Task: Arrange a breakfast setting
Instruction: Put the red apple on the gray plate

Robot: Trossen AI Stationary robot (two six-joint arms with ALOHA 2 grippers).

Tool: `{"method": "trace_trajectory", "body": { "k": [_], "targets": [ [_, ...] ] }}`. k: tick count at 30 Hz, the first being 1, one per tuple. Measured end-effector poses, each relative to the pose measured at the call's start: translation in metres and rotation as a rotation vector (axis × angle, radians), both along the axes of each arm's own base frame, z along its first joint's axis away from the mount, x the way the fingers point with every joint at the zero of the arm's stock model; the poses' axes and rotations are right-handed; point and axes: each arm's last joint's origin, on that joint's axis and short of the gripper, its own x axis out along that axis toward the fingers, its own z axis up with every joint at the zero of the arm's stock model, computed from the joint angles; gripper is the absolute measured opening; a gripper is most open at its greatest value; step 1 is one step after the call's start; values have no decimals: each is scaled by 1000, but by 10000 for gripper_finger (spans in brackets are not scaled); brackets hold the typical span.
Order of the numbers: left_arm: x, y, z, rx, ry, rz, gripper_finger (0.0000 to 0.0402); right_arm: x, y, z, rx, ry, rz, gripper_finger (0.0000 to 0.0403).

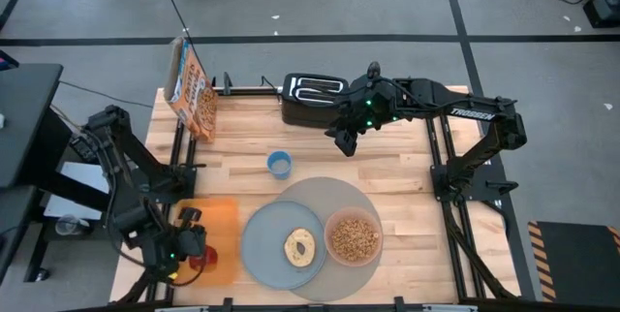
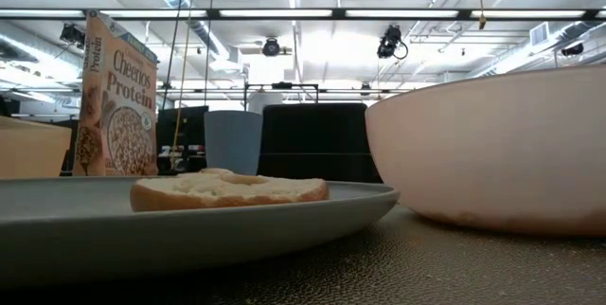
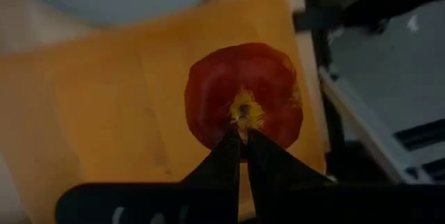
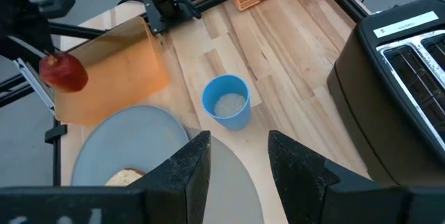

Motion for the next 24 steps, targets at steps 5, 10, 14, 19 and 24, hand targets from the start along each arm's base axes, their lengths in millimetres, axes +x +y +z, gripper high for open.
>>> {"method": "trace_trajectory", "body": {
  "k": [5,10,14,19,24],
  "targets": [
    [20,11,19,-31,-61,16,18,0,0,0,-21,2,18,152],
    [43,26,25,-13,-112,29,18,0,-1,0,-39,6,30,152],
    [62,40,26,5,-147,61,18,-2,-1,-1,-31,25,40,152],
    [92,47,17,5,-170,26,18,-13,2,-1,9,69,93,152],
    [122,48,-1,-1,-155,15,18,-34,5,9,3,80,138,152]
  ]
}}
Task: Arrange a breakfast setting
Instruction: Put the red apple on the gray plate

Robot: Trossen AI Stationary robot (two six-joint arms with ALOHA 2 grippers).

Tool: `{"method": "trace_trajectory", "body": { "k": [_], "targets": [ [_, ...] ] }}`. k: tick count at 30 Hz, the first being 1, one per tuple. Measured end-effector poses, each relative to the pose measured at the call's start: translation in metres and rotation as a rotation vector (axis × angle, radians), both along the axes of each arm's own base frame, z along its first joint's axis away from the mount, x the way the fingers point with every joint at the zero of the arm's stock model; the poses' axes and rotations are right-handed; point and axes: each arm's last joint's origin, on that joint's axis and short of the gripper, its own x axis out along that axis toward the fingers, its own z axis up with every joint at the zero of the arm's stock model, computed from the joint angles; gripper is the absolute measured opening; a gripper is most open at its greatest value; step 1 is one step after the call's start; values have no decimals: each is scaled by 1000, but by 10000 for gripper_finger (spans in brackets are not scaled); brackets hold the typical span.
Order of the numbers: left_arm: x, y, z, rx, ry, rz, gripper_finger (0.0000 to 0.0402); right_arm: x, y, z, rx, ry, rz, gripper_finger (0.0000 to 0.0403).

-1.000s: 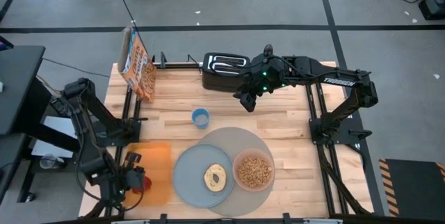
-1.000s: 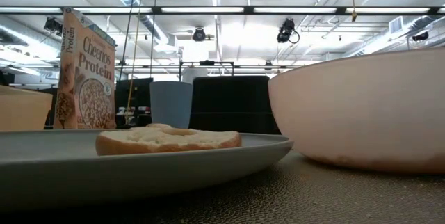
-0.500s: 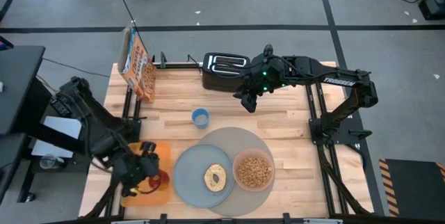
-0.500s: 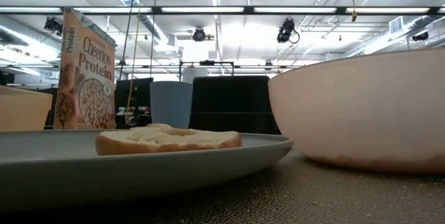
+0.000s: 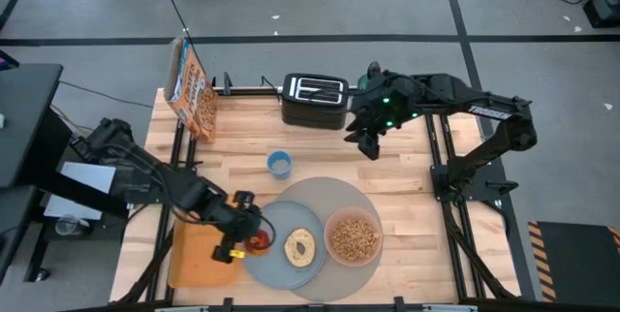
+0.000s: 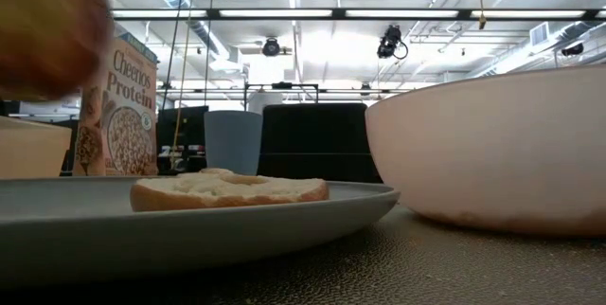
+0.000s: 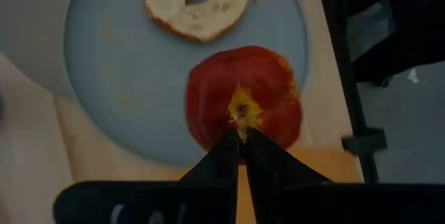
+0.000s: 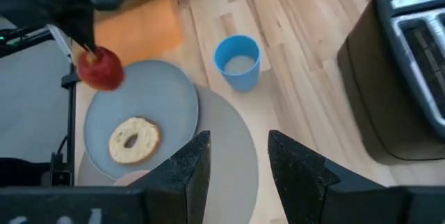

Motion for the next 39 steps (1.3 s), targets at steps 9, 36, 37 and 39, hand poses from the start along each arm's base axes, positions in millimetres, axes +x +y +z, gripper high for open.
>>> {"method": "trace_trajectory", "body": {
  "k": [9,36,37,39],
  "targets": [
    [32,-6,-45,57,128,37,18,-47,3,29,-75,-105,-35,152],
    [42,-15,-58,-27,165,190,91,-83,6,46,-109,-175,-42,152],
    [43,-15,-58,-32,161,194,101,-83,6,46,-110,-172,-37,152],
    [43,-16,-57,-50,159,207,119,-83,6,46,-116,-171,-30,152]
  ]
}}
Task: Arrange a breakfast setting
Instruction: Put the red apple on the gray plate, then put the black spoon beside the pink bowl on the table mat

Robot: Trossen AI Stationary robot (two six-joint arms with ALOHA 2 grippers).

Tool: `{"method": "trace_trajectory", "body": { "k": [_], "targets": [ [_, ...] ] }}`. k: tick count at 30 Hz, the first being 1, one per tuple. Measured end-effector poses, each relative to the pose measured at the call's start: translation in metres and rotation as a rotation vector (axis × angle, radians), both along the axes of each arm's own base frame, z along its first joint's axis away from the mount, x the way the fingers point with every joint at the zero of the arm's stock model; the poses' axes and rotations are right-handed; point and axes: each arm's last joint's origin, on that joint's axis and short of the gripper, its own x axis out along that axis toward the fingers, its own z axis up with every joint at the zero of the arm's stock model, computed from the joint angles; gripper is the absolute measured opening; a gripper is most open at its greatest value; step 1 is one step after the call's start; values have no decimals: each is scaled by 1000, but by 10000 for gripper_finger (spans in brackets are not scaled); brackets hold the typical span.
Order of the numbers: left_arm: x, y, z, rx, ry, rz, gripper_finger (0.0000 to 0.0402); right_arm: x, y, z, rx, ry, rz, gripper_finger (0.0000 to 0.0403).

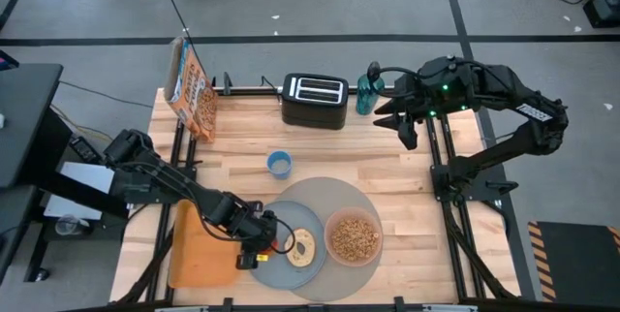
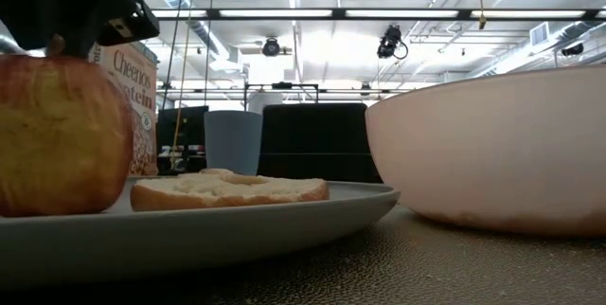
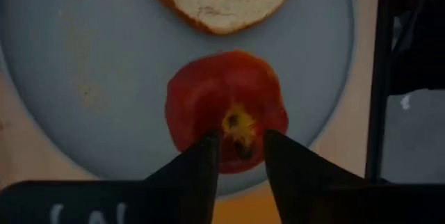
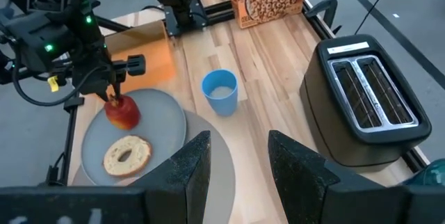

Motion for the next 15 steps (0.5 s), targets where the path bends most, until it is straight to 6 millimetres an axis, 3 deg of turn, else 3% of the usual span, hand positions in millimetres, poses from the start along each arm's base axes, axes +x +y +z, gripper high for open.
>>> {"method": "trace_trajectory", "body": {
  "k": [7,15],
  "targets": [
    [4,-3,4,-66,-16,30,168,0,0,0,-9,0,1,152],
    [15,-9,44,-90,-124,17,180,0,0,0,-12,1,0,152]
  ]
}}
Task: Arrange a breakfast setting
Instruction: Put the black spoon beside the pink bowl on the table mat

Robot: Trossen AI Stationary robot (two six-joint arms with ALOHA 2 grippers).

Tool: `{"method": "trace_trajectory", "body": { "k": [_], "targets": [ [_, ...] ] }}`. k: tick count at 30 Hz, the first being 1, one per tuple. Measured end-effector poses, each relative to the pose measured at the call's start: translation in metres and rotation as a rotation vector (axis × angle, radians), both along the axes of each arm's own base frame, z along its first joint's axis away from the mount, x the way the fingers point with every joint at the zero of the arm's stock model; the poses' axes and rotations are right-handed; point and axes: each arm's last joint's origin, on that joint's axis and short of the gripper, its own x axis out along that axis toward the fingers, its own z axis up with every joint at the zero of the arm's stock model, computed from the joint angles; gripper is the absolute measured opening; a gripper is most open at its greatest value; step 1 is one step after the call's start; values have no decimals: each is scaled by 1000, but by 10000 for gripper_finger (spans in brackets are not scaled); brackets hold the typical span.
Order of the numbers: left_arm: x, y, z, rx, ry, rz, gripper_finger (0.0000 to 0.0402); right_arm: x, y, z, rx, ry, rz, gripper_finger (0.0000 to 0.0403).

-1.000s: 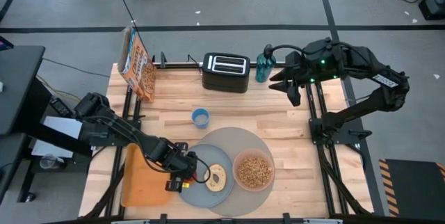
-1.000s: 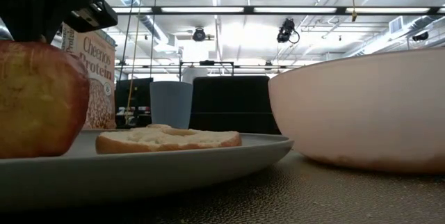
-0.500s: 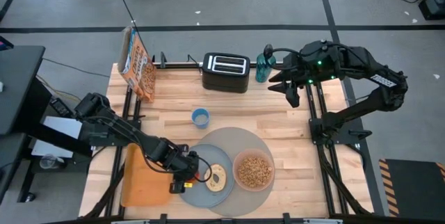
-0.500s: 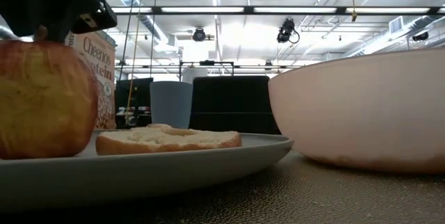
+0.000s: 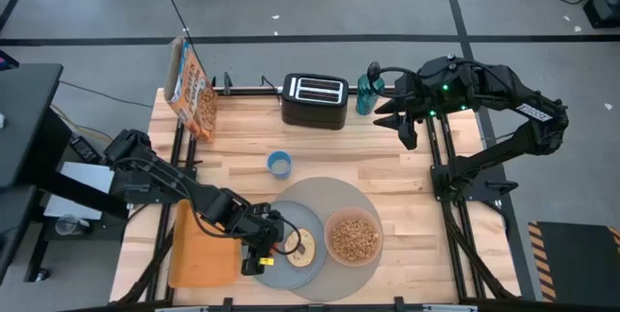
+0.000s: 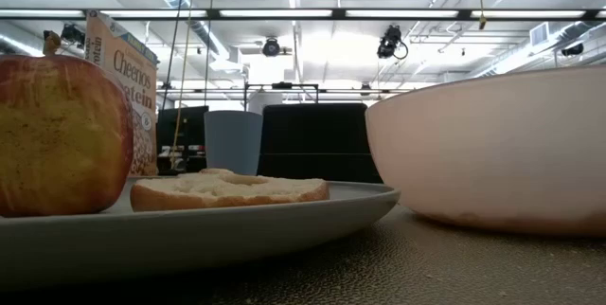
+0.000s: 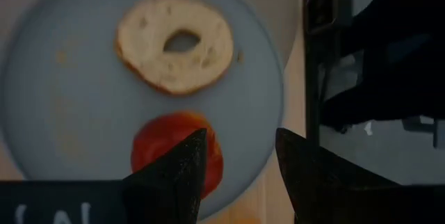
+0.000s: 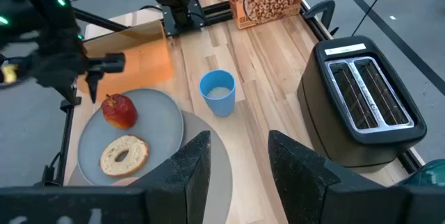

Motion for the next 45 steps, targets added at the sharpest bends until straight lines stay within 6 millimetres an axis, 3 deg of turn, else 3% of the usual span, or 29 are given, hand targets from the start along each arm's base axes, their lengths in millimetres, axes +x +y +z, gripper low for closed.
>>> {"method": "trace_trajectory", "body": {
  "k": [5,9,13,20,29,37,45],
  "targets": [
    [7,11,34,86,-69,74,180,-1,-2,-1,-19,12,1,152],
    [15,36,59,178,-144,212,180,-5,-16,-3,-36,47,-54,151],
    [24,63,77,151,-283,310,180,-8,-37,-6,-51,74,-150,151],
    [20,98,70,155,-420,396,180,5,-92,-25,-56,194,-277,151],
    [-19,130,69,31,-739,580,157,17,-161,-56,43,256,-298,150],
    [-49,153,77,-5,-868,660,148,8,-216,-83,148,273,-374,150],
    [-53,179,82,12,-894,666,148,-6,-261,-99,280,157,-446,150]
  ]
}}
